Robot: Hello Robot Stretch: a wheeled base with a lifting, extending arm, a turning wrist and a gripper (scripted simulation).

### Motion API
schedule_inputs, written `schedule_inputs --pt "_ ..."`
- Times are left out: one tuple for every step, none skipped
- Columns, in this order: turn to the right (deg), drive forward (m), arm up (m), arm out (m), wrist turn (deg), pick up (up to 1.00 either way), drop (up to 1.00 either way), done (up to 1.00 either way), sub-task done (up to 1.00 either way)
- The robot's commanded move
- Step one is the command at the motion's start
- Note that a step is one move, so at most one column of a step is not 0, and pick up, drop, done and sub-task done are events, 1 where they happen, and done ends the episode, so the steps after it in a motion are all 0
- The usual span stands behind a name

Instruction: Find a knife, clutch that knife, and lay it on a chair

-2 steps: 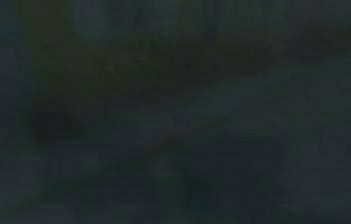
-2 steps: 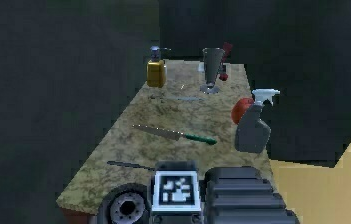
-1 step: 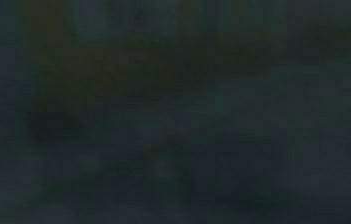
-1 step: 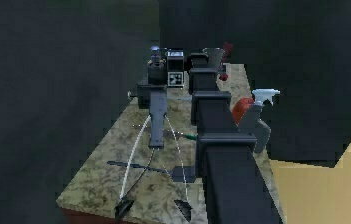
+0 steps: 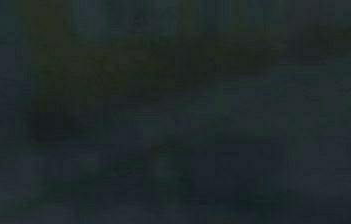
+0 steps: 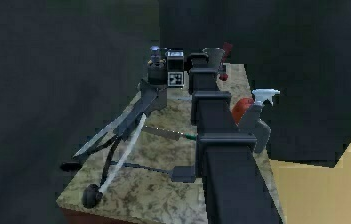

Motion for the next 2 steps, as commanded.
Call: schedule_inputs --pt "0.0 0.00 0.00 0.00 45.0 0.00 0.00 0.00 0.00" --pt "0.0 0.00 0.00 0.00 45.0 0.00 0.00 0.00 0.00"
